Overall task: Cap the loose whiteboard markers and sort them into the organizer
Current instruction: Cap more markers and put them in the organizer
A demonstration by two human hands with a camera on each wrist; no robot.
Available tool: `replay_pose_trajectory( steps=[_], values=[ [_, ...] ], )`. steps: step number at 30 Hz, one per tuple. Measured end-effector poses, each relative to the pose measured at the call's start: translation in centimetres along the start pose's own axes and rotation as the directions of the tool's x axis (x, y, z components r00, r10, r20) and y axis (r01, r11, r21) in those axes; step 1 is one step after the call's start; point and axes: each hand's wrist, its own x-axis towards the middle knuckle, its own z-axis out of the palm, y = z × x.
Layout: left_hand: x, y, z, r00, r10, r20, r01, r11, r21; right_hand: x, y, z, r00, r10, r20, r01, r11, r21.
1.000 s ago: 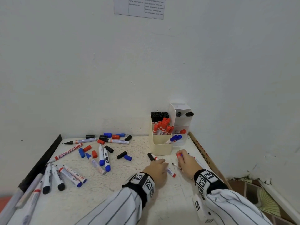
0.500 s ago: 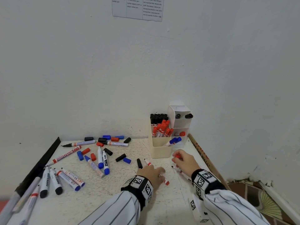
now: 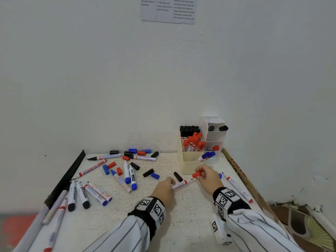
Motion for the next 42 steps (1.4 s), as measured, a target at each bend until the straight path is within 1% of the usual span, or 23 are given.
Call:
replay_pose_trajectory(
  steps=[4,8,10,12,15,18,21,23,25,26,28,30,31,33,35,37,39,40,41,42],
  values=[
    [-0.6,-1.1,-0.6,0.997,0.023,-0.074,-0.031,0.994,-0.105,-0.1,-0.1,0.7,0.999,0.021,-0.044,-0.019,0.999,0.027],
    [-1.1,-1.6,-1.0,0.993,0.062,-0.102,-0.077,0.986,-0.15,-0.4,-0.3,1.2,0.999,0.006,0.045,-0.009,0.997,0.076],
    [-1.5,-1.7,-1.1,0.992,0.068,-0.102,-0.083,0.985,-0.153,-0.6,-0.5,1.4,0.996,-0.012,0.085,0.0,0.99,0.14],
    [-1.9,-1.8,-1.2,0.992,0.074,-0.102,-0.09,0.983,-0.16,-0.7,-0.8,1.6,0.992,-0.005,0.126,-0.02,0.98,0.196],
    [-2.9,-1.7,-1.7,0.983,0.105,-0.148,-0.134,0.971,-0.198,-0.6,-1.4,2.0,0.986,0.039,0.165,-0.067,0.983,0.171],
    [-3.8,-1.9,-2.2,0.958,0.192,-0.213,-0.216,0.971,-0.099,-0.5,-2.5,2.7,0.988,0.078,0.13,-0.102,0.977,0.188],
    [-4.3,-2.1,-2.7,0.955,0.215,-0.205,-0.222,0.975,-0.008,-0.4,-3.7,3.6,0.99,0.078,0.119,-0.101,0.974,0.203],
    [-4.6,-2.3,-3.4,0.959,0.219,-0.179,-0.233,0.97,-0.061,-0.4,-4.6,4.2,0.993,0.053,0.109,-0.074,0.977,0.2],
    [-4.8,-2.6,-4.1,0.978,0.175,-0.114,-0.197,0.954,-0.224,-0.5,-5.4,4.7,0.995,0.008,0.1,-0.028,0.978,0.205],
    [-5.0,-2.7,-4.6,0.989,0.138,-0.055,-0.149,0.929,-0.338,-0.5,-5.7,5.0,0.995,-0.021,0.098,-0.002,0.975,0.224],
    [-5.5,-3.2,-5.3,0.993,0.086,0.086,-0.024,0.834,-0.551,-0.6,-6.2,5.3,0.992,-0.083,0.1,0.054,0.963,0.263],
    [-5.8,-3.7,-5.9,0.981,0.069,0.184,0.069,0.756,-0.651,-0.6,-6.4,5.5,0.982,-0.14,0.127,0.1,0.955,0.28],
    [-5.8,-3.9,-6.0,0.978,0.062,0.2,0.089,0.741,-0.665,-0.6,-6.5,5.5,0.974,-0.164,0.155,0.116,0.954,0.276],
    [-5.6,-4.1,-6.0,0.985,0.056,0.161,0.063,0.756,-0.651,-0.3,-6.9,5.0,0.953,-0.212,0.218,0.153,0.954,0.259],
    [-5.2,-4.0,-6.0,0.996,0.051,0.067,0.0,0.798,-0.603,0.3,-7.5,4.0,0.925,-0.262,0.274,0.207,0.955,0.212],
    [-4.4,-4.1,-6.0,0.998,0.056,-0.007,-0.052,0.861,-0.507,1.3,-8.2,2.5,0.915,-0.297,0.272,0.263,0.952,0.155],
    [-3.5,-4.6,-6.1,0.998,0.031,-0.056,-0.05,0.926,-0.374,2.3,-9.1,0.5,0.936,-0.297,0.19,0.266,0.949,0.173],
    [-3.1,-5.0,-6.2,0.997,0.009,-0.08,-0.032,0.957,-0.29,2.8,-9.5,-0.6,0.95,-0.29,0.113,0.267,0.946,0.182],
    [-2.6,-5.3,-6.2,0.995,-0.011,-0.1,-0.008,0.982,-0.187,3.4,-9.8,-1.8,0.959,-0.283,0.017,0.277,0.948,0.157],
    [-2.3,-5.7,-6.3,0.994,-0.035,-0.106,0.029,0.997,-0.065,4.1,-9.9,-2.9,0.957,-0.278,-0.078,0.284,0.954,0.092]
  ],
)
